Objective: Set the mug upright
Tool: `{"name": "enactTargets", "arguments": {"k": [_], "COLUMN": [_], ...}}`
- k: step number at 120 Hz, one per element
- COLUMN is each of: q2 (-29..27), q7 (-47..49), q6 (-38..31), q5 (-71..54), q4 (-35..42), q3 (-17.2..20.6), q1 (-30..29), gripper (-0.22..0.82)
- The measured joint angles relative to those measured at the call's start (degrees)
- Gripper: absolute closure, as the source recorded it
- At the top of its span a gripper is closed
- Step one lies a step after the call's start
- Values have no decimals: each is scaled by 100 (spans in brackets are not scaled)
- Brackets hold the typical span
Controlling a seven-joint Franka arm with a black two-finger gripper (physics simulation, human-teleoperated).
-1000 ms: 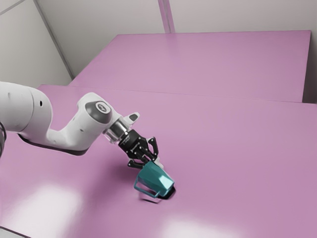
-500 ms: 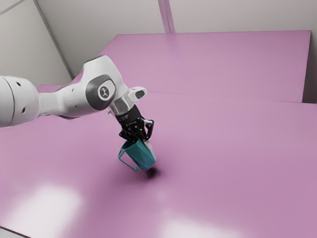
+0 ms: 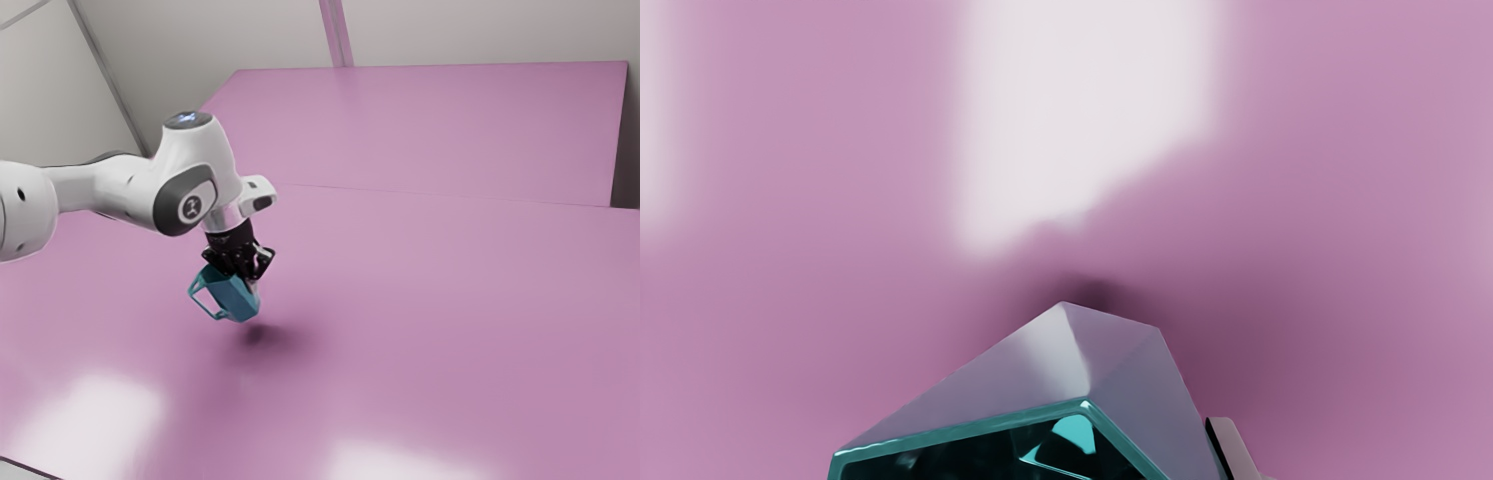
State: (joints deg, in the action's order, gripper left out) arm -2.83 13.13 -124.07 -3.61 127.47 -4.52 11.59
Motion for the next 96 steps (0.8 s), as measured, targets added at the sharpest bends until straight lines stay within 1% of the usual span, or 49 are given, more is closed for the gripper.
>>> {"name": "enactTargets", "arguments": {"k": [14, 37, 70, 88, 96], "q2": [61, 330, 498, 484, 466], "q7": [7, 23, 48, 8, -7], "q6": [-202, -472, -666, -612, -575], "q5": [-103, -155, -166, -113, -102], "q4": [127, 194, 244, 246, 242], "q3": [-8, 0, 0, -5, -5], "q1": [-15, 1, 7, -25, -37], "gripper": [79, 79, 78, 45, 33]}}
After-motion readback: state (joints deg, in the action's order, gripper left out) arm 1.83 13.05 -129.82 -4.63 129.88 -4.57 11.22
